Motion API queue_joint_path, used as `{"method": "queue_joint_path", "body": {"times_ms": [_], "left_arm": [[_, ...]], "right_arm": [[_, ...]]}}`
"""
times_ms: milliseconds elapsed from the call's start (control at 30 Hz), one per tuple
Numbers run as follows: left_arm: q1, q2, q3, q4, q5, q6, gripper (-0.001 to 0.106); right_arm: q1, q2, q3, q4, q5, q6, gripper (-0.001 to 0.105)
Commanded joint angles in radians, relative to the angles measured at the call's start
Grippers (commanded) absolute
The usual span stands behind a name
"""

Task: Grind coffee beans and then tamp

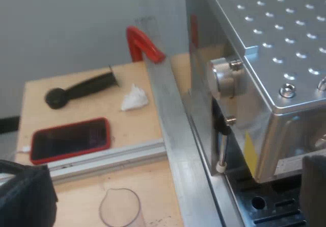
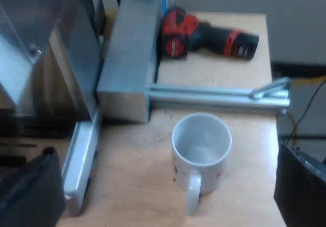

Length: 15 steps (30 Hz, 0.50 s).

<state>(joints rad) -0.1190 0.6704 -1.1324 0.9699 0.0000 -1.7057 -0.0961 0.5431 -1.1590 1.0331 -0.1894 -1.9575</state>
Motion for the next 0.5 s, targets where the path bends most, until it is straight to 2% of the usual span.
{"method": "queue_joint_path", "body": {"times_ms": [33,233,400,500], "left_arm": [[-0.018,-0.040,-0.005,0.005,-0.046,-0.003,0.105],[-0.017,-0.163,0.026,0.005,-0.071,-0.003,0.105],[-0.017,-0.327,0.131,0.010,-0.078,-0.003,0.105],[-0.017,-0.434,0.182,0.040,-0.078,-0.003,0.105]], "right_arm": [[-0.003,-0.055,-0.010,-0.003,-0.001,-0.018,0.085],[-0.003,-0.140,0.015,-0.003,-0.001,-0.018,0.085],[-0.003,-0.314,0.124,-0.003,0.005,-0.014,0.085],[-0.003,-0.379,0.158,-0.003,0.005,0.002,0.085]]}}
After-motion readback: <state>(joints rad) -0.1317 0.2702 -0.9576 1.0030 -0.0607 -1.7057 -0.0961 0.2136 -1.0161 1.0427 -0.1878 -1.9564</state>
